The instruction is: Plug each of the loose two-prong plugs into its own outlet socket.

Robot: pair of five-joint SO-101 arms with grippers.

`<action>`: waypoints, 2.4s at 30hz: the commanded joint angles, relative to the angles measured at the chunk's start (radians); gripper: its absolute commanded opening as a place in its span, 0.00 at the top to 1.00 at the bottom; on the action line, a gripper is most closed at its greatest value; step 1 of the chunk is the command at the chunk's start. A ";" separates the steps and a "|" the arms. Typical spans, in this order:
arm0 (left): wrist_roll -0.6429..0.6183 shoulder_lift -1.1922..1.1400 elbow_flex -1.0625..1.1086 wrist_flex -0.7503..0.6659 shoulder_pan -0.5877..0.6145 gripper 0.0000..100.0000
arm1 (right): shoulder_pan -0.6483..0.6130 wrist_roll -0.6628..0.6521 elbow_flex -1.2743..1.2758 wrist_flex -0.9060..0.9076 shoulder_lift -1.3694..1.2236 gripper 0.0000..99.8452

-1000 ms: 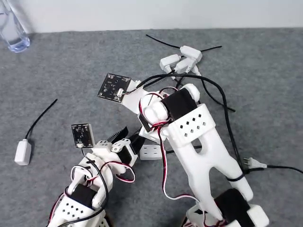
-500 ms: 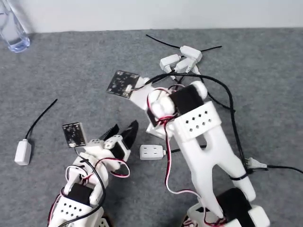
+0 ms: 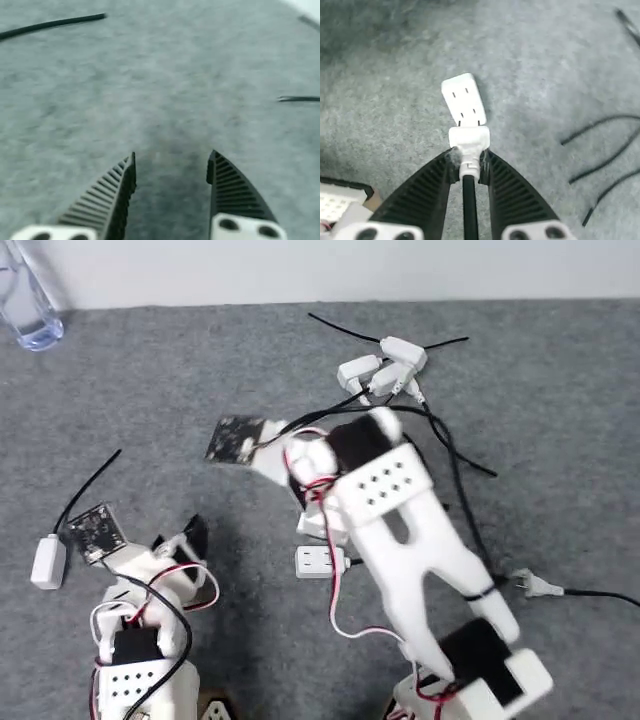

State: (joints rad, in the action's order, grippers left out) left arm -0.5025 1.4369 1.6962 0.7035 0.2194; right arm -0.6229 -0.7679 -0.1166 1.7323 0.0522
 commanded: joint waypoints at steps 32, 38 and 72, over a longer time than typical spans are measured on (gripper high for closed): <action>0.127 0.008 -0.007 0.020 -0.014 0.77 | -0.002 -0.281 0.224 -0.295 -0.071 0.99; 0.127 0.008 -0.007 0.017 -0.014 0.77 | -0.013 -0.272 0.226 -0.295 -0.071 0.99; 0.127 0.008 -0.007 0.017 -0.014 0.77 | -0.048 -0.233 0.376 -0.404 -0.073 0.99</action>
State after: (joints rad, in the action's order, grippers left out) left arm -0.3859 1.4369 1.6962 0.7173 0.2117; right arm -0.6797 -1.0165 0.2424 1.3732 -0.0537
